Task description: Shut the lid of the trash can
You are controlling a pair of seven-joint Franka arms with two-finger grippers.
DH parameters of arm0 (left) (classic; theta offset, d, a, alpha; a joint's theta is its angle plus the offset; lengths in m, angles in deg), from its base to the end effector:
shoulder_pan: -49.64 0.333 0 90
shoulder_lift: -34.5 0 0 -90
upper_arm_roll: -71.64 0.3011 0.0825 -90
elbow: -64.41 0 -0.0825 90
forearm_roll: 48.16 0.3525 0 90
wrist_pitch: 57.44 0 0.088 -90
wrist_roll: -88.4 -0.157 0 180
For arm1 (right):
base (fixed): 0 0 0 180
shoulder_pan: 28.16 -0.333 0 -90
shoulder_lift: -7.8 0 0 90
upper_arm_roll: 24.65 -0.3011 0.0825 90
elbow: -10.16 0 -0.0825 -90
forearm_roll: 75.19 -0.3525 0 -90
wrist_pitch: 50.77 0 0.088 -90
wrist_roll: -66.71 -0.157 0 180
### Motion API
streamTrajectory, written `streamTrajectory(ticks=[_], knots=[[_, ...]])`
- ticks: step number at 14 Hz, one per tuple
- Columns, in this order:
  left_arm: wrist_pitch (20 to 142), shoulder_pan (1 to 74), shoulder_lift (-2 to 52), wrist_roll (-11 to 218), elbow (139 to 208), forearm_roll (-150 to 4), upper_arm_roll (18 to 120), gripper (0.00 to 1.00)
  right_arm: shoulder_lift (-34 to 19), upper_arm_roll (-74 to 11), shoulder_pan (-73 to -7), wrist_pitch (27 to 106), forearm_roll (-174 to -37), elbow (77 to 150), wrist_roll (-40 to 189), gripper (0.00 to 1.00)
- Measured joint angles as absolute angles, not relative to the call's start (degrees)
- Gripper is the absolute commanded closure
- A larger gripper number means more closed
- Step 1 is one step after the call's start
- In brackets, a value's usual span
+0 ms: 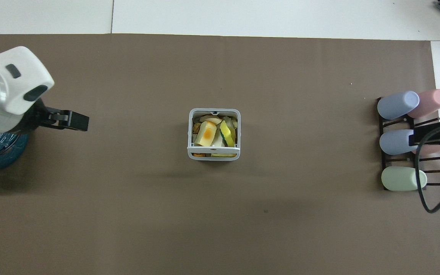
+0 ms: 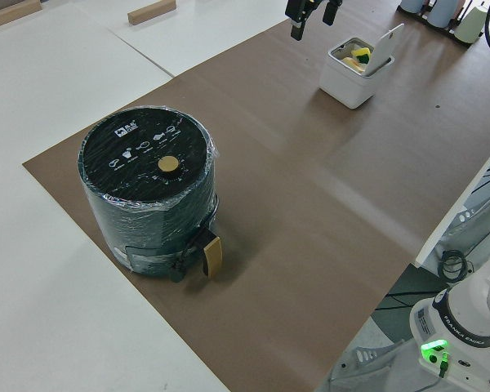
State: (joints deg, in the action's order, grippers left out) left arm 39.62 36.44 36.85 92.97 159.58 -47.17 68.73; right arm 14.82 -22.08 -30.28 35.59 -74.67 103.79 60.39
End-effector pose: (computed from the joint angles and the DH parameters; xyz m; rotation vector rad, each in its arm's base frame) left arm 0.5055 -0.1439 0.5522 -3.1175 0.3174 -0.1195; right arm 0.4794 -0.0065 0.5877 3.1323 -0.1856 -0.0067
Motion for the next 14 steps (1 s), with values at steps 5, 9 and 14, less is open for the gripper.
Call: streamTrajectory(ticks=[5, 9, 14], knots=[[47.0, 22.3, 37.9, 104.3, 164.0, -47.2, 68.2, 0.0, 14.8, -22.1, -30.3, 35.6, -74.7, 103.8, 60.4, 0.0], [52.2, 14.3, 37.6, 112.4, 167.7, -47.2, 68.1, 0.41, 14.8, -22.1, -30.3, 35.6, -74.7, 103.9, 60.4, 0.0], [62.5, 11.4, 34.7, 118.3, 171.9, -47.2, 68.2, 0.96, 14.8, -22.1, -30.3, 35.6, -74.7, 103.9, 60.4, 0.0]])
